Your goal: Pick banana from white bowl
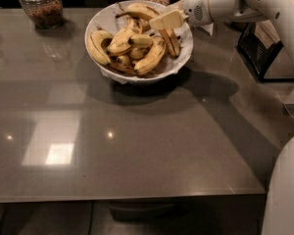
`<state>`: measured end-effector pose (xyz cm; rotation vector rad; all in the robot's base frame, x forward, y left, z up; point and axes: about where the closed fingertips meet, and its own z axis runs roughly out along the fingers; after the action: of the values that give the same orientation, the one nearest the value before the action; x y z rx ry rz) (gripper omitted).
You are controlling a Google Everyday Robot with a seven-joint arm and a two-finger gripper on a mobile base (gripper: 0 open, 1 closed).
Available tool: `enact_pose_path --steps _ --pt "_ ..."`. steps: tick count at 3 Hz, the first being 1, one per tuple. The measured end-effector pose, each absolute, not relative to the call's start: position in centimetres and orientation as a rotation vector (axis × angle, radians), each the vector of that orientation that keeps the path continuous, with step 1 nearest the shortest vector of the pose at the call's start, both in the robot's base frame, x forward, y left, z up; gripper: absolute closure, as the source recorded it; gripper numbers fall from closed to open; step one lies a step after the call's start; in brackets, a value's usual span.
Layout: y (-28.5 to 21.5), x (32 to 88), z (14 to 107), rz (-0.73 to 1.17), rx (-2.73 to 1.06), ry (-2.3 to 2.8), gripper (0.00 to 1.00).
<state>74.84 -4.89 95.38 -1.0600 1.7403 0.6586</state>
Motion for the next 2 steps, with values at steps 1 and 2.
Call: enact_pose_path --steps 1,2 --pt "-4.77 75.91 95.03 0.651 -1.064 1.747 0.51" --pt "-4.33 76.53 94.45 0.651 -1.082 1.757 0.67"
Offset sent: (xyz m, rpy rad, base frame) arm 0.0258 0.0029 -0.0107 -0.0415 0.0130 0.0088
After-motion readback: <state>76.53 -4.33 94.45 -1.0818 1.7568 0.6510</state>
